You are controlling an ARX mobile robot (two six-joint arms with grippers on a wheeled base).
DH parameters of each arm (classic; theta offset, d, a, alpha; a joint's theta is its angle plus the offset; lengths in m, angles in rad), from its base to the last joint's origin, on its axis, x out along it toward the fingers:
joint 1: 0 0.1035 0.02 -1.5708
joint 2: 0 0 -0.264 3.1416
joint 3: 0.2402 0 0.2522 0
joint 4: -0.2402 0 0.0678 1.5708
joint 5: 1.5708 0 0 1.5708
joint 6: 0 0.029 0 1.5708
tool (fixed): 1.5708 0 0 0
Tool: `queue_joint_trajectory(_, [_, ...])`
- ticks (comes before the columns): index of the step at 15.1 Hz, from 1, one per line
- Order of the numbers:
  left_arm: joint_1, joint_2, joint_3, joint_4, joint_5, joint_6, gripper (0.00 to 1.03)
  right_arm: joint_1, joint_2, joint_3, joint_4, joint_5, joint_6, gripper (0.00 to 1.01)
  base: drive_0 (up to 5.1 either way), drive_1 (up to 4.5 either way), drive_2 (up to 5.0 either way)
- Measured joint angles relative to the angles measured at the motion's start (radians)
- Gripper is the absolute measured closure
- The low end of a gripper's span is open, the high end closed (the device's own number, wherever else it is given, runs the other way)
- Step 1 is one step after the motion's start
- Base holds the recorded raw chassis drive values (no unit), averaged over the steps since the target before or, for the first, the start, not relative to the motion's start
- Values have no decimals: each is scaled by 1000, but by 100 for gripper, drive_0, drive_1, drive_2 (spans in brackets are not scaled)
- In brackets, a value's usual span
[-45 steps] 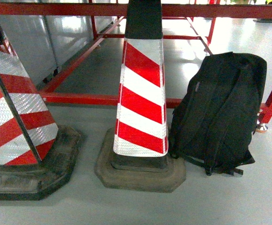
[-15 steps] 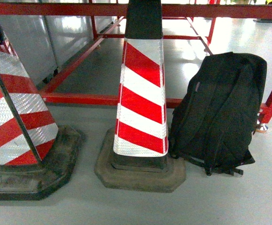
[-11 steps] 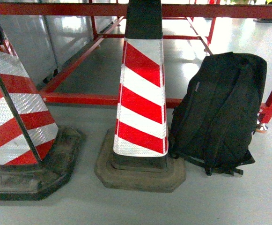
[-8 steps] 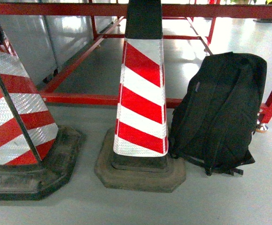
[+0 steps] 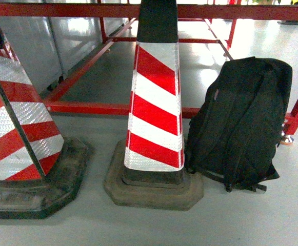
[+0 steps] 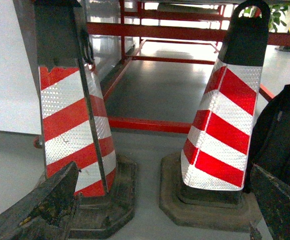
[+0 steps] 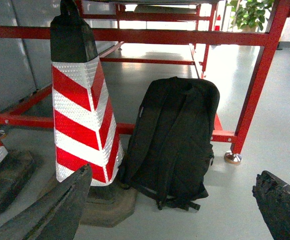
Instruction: Sort blue parts and orange caps into right shelf containers
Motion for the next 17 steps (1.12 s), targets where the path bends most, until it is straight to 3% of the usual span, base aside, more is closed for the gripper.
queue_joint_trajectory(17, [0,0,0,0,0,0,5,0,0,0,0,0,0,3,0,0,0])
